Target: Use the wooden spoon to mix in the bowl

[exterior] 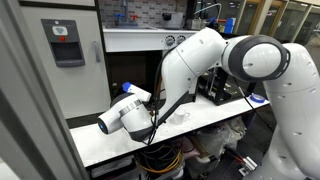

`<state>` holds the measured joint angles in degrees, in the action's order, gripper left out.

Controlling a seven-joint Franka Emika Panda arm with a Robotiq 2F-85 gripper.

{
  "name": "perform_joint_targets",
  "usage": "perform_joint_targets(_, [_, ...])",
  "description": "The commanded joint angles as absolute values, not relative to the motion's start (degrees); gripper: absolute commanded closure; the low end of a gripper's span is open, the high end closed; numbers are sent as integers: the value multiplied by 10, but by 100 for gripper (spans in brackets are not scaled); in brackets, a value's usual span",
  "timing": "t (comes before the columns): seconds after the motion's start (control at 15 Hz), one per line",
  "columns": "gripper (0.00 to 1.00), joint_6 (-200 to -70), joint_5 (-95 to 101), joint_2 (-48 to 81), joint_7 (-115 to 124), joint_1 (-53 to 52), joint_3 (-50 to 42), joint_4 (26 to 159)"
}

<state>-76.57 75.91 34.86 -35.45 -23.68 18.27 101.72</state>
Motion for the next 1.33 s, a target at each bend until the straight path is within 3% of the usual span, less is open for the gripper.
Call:
perform_joint_targets(0.0, [97, -772, 754, 342, -356, -234, 187, 1019])
perform_joint_targets(1.27, [97, -801, 743, 356, -352, -247, 202, 976])
